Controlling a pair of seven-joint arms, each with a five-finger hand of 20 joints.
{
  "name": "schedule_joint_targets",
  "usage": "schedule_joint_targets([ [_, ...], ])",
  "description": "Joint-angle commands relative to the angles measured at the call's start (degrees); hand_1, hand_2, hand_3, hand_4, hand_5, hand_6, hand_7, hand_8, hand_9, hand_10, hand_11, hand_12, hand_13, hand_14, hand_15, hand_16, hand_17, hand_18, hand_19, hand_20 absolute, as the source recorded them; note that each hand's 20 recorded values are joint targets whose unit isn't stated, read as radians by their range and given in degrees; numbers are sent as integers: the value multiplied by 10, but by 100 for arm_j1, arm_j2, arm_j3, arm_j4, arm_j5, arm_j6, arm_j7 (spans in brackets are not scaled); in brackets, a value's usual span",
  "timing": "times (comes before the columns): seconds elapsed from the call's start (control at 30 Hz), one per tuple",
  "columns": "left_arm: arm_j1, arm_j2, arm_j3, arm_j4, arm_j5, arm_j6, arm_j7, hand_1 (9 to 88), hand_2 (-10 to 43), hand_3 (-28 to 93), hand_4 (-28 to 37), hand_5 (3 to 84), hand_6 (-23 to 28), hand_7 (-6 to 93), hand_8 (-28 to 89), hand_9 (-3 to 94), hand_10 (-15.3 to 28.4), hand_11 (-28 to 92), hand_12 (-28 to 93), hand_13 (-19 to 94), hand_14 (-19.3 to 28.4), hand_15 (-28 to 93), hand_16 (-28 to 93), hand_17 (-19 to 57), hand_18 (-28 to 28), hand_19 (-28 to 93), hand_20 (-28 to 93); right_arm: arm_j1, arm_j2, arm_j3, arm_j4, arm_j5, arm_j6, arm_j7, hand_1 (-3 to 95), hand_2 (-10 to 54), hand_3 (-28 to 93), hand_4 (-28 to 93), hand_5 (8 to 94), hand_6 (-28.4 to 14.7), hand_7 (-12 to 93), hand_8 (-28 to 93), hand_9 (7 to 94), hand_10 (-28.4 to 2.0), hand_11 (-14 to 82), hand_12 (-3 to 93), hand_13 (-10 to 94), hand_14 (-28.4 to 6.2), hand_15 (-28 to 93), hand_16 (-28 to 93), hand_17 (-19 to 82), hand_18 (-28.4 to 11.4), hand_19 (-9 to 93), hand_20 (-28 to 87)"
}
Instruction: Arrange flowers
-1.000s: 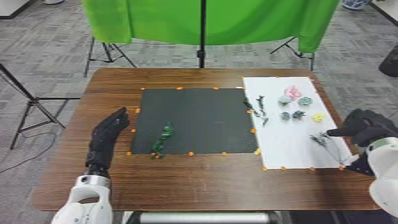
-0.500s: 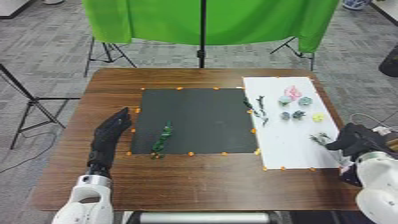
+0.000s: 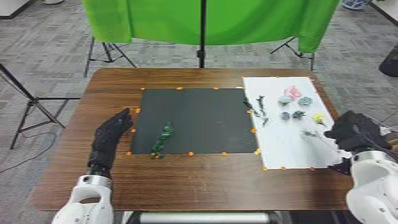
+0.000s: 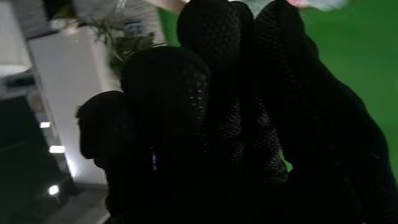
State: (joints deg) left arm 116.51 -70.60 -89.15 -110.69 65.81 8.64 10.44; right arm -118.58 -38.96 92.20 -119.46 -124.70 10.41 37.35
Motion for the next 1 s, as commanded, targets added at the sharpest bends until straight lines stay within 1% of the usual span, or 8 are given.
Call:
schedule_joint_targets([
  [0.03,59,-40,36,45,54,-158,-106,261,-41,639,-223,389,28,99,-60,361,112,112,130,270,157,151,32,-1,129,47,170,1861,-425,-1678,-283,485,53,-204,614,-95,530,-197,840,11,215,171,899,-94,251,395,862,-44,573,328,541,-166,932,501],
  [0.2,27,-45,50,68,55,-221,-141,260,-40,639,-223,389,28,98,-60,361,112,111,130,270,157,152,32,-1,129,47,170,3049,-1082,-2992,91,668,73,-277,617,-95,529,-186,841,9,212,179,904,-93,251,394,866,-43,573,329,549,-163,932,507],
  [0.33,46,-66,57,67,64,-256,-156,260,-40,638,-223,388,28,98,-59,362,113,111,130,270,158,153,32,-1,129,47,170,3546,-1778,-3659,530,733,13,-266,619,-95,524,-177,841,9,210,183,905,-91,250,394,871,-40,572,329,555,-163,932,512],
  [0.4,5,-81,77,94,55,-279,-171,259,-40,639,-222,388,27,98,-59,361,112,111,130,270,158,153,32,-1,129,47,170,3722,-2081,-3898,730,849,12,-260,618,-95,524,-172,843,8,209,185,905,-90,250,395,873,-40,573,330,558,-162,932,516],
  [0.47,-2,-84,86,95,66,-297,-176,260,-39,638,-223,387,27,97,-59,361,112,110,130,270,158,153,31,-2,130,48,170,3874,-2304,-4115,914,843,-101,-271,618,-95,523,-170,843,9,209,187,906,-89,251,396,875,-40,573,330,559,-161,932,518],
  [0.57,-10,-80,88,100,75,-316,-178,259,-40,639,-223,387,27,96,-59,361,112,110,130,270,158,152,31,-2,130,48,170,4103,-2454,-4471,1124,950,-128,-265,617,-95,523,-169,843,8,208,188,906,-88,252,397,876,-40,573,330,560,-161,932,520],
  [0.73,23,-71,84,84,66,-290,-172,259,-40,640,-221,388,27,96,-58,361,113,110,131,269,157,150,31,-2,130,48,169,4388,-2602,-4885,1370,1027,-150,-242,617,-95,521,-167,844,8,207,188,907,-87,252,397,878,-39,573,330,564,-160,932,523],
  [1.0,29,-78,89,76,73,-314,-176,261,-39,638,-221,387,28,95,-58,360,112,109,131,269,157,149,32,-3,130,48,169,4421,-2672,-5214,1479,1084,-183,-217,617,-95,519,-161,842,7,208,190,907,-86,255,397,880,-37,572,332,567,-158,932,527],
])
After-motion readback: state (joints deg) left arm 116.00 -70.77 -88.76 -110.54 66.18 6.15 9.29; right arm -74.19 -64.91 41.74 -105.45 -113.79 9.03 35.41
